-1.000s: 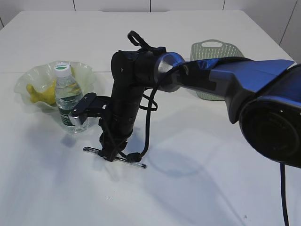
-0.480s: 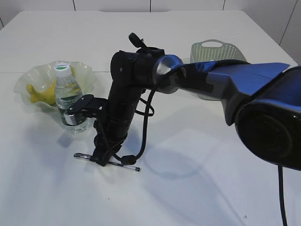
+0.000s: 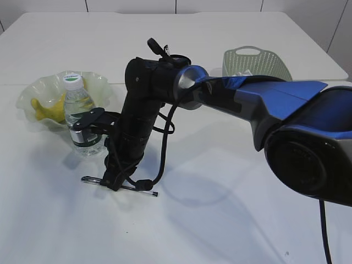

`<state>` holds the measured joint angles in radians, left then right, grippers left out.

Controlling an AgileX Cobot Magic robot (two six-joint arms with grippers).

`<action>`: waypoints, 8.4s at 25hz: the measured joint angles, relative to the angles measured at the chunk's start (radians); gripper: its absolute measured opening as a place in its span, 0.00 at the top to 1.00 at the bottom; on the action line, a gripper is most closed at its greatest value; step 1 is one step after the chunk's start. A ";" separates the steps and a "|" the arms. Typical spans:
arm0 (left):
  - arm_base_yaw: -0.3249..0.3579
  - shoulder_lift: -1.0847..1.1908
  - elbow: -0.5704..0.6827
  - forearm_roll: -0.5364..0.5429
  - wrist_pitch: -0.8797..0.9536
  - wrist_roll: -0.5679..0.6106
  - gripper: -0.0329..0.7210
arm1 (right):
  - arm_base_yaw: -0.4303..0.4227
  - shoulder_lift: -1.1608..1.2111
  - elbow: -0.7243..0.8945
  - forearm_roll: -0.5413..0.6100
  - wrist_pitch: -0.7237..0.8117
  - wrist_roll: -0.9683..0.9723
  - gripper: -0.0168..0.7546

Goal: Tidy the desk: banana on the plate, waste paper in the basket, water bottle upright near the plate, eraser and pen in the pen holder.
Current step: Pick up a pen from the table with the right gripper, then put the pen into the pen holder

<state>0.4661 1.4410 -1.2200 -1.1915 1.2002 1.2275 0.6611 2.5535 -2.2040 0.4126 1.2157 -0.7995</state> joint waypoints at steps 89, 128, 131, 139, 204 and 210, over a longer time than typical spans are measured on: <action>0.000 0.000 0.000 0.022 0.000 0.000 0.67 | -0.296 -0.114 -0.606 0.643 0.044 -0.324 0.93; 0.000 0.000 0.000 0.042 0.002 -0.003 0.67 | -0.467 0.078 -0.608 0.933 -0.154 -0.716 0.93; 0.000 0.000 0.000 0.042 0.002 -0.004 0.67 | -0.467 0.119 -0.608 0.935 -0.183 -0.724 0.93; 0.000 0.000 0.000 0.042 0.002 -0.006 0.67 | -0.471 0.174 -0.608 0.942 -0.270 -0.727 0.93; 0.000 0.000 0.000 0.042 0.002 -0.006 0.67 | -0.507 0.419 -0.608 1.175 -0.480 -0.803 0.81; 0.000 0.000 0.000 0.042 0.002 -0.006 0.67 | -0.507 0.420 -0.608 1.146 -0.478 -0.778 0.69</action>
<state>0.4661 1.4410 -1.2200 -1.1495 1.2023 1.2218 0.1545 2.9737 -2.8119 1.5583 0.7378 -1.5780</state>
